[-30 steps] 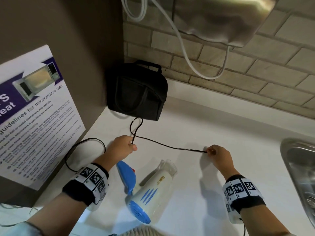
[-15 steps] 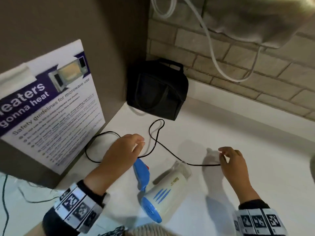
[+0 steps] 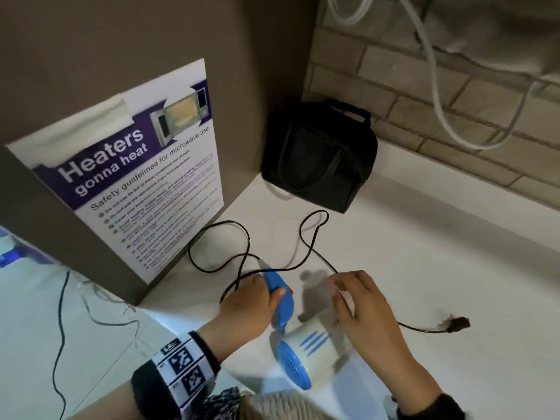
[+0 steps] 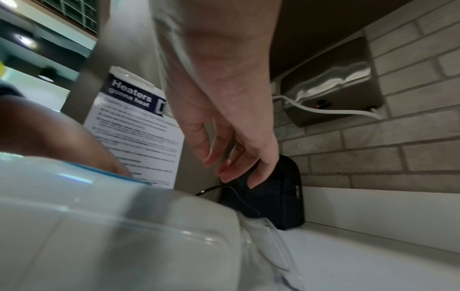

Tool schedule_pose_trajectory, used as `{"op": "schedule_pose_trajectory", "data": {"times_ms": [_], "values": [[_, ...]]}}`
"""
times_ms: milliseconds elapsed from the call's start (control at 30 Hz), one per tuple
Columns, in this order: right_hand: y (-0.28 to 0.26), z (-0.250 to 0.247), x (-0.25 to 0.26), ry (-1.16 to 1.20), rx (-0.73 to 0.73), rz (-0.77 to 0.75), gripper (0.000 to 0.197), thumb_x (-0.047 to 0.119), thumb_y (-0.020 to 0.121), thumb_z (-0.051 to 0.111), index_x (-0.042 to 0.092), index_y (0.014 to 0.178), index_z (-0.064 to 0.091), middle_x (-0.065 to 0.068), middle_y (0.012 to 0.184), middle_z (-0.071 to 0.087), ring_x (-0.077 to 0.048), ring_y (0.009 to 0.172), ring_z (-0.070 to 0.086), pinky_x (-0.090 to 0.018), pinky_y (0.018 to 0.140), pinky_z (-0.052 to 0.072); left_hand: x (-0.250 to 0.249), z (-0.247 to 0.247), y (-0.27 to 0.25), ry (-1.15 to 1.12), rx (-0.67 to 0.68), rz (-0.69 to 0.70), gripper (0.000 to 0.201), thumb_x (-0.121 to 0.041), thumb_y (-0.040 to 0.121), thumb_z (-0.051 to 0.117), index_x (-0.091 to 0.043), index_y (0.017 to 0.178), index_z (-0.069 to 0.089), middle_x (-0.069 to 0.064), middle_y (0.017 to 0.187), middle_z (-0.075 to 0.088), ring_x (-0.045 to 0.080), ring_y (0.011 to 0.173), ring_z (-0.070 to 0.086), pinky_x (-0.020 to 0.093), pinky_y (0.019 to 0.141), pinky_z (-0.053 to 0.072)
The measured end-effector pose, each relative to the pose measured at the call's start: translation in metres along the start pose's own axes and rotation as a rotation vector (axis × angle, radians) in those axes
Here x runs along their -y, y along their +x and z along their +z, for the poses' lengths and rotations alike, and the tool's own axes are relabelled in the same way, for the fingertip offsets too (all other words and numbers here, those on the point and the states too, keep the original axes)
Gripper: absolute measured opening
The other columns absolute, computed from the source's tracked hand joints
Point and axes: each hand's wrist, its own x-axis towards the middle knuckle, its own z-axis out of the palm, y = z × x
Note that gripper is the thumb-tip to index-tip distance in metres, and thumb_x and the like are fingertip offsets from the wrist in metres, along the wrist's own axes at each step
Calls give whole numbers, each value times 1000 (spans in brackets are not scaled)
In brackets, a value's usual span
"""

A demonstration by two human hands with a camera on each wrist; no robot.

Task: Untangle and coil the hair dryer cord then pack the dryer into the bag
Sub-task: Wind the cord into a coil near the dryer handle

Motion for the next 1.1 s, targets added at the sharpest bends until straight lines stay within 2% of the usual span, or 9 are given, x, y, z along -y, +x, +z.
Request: {"op": "schedule_pose_trajectory", "data": {"times_ms": [100, 300, 433, 567, 700, 833, 933, 1000, 1100], "values": [[5, 6, 12, -24, 36, -62, 21, 15, 91, 53, 24, 106, 65, 7, 102, 56, -9, 87, 59, -17, 79, 43, -10, 4, 16, -83, -63, -72, 60, -55, 94, 37, -6, 129, 42, 13, 128, 50, 28, 110, 57, 33, 81, 45], [13, 7, 23, -41, 87, -98, 26, 12, 89, 54, 26, 109, 63, 10, 104, 54, -10, 89, 59, -24, 78, 47, -16, 5, 53, -272, -145, -133, 76, -41, 78, 64, 10, 128, 38, 22, 129, 48, 32, 114, 52, 37, 86, 49], [17, 4, 27, -24, 106, -94, 23, 14, 92, 53, 26, 109, 62, 7, 104, 54, -13, 89, 60, -28, 78, 49, -25, 0, 57, -343, -158, -178, 71, -34, 69, 72, 8, 119, 43, 20, 120, 52, 31, 103, 58, 37, 79, 53], [21, -4, 33, -35, 137, -158, 26, 11, 93, 49, 24, 111, 62, 6, 104, 54, -13, 88, 58, -25, 80, 47, -31, -12, 56, -464, -128, -169, 26, -25, 81, 63, -7, 98, 56, 7, 98, 61, 23, 93, 58, 31, 74, 48], [29, -22, 44, 43, 157, -231, 42, -5, 87, 43, 24, 114, 60, 6, 109, 54, -7, 94, 54, -17, 83, 42, -44, -37, 44, -812, -85, -104, 14, -6, 88, 50, -7, 102, 52, 9, 86, 61, 12, 65, 55, 21, 56, 41], [37, -45, 69, 150, 100, -408, 39, -6, 87, 44, 17, 115, 62, 4, 115, 58, -7, 107, 54, -17, 93, 42, -63, -70, 14, -1023, 132, 121, 17, 1, 95, 38, -7, 91, 52, 11, 81, 58, 21, 71, 60, 29, 69, 49], [44, -62, 90, 137, 95, -494, 27, 12, 98, 43, 15, 117, 62, 3, 117, 61, -7, 113, 54, -22, 98, 42, -79, -95, -14, -787, 211, 156, 22, -13, 99, 40, -16, 80, 53, 9, 86, 63, 18, 83, 65, 28, 79, 54], [49, -73, 96, 152, 135, -463, 34, 29, 102, 35, 15, 111, 65, 2, 104, 67, -9, 98, 62, -24, 89, 48, -85, -107, -30, -781, 278, 286, 27, -11, 98, 41, -19, 76, 54, 1, 74, 61, 9, 72, 62, 20, 73, 55], [56, -86, 94, 406, 296, -206, 55, 50, 97, 25, 16, 96, 68, -11, 72, 70, -17, 50, 64, -26, 53, 52, -93, -116, -49, -934, 436, 434, 22, -14, 100, 39, -15, 89, 58, -2, 64, 62, 16, 77, 65, 29, 85, 56]]}}
